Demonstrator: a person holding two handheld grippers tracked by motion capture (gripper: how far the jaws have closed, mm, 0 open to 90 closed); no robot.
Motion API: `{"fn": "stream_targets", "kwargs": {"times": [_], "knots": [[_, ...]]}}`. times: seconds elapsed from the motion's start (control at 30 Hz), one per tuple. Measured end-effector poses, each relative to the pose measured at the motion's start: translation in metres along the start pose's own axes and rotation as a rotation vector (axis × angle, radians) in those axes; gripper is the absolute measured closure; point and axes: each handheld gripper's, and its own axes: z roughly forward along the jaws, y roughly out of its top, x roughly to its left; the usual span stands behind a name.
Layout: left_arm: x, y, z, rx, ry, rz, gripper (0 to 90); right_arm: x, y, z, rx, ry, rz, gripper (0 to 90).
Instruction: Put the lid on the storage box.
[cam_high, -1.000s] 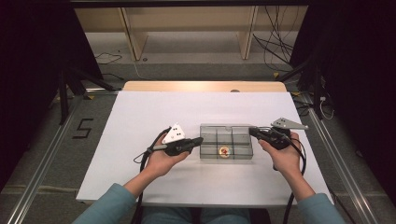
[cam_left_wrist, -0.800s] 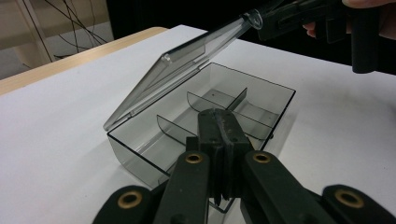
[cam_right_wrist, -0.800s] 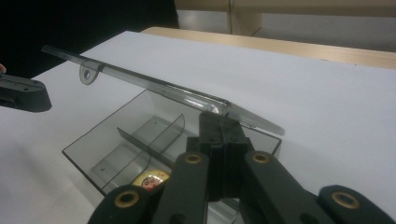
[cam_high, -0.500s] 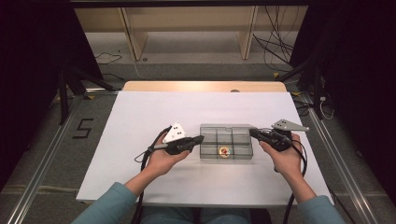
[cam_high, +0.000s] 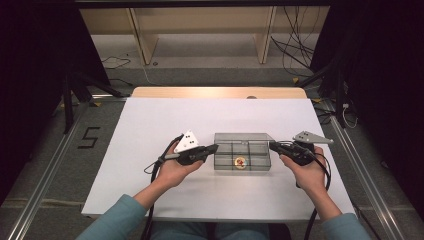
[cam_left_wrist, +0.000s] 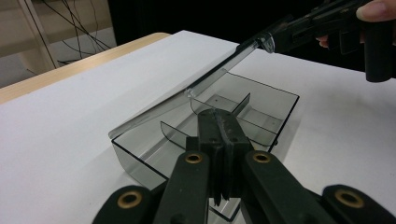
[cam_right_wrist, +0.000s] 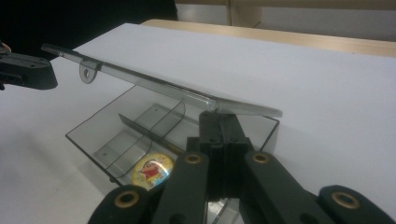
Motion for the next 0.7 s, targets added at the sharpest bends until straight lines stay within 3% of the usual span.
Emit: {"fn": "stream_targets", "kwargs": {"times": [0.7], "knots": [[-0.0011,-0.0033,-0.0013,0.009,-0.010,0.006,89.4,-0.0007,-0.0080,-0.0050,0.023,0.018,-0.006,90.0]]}}
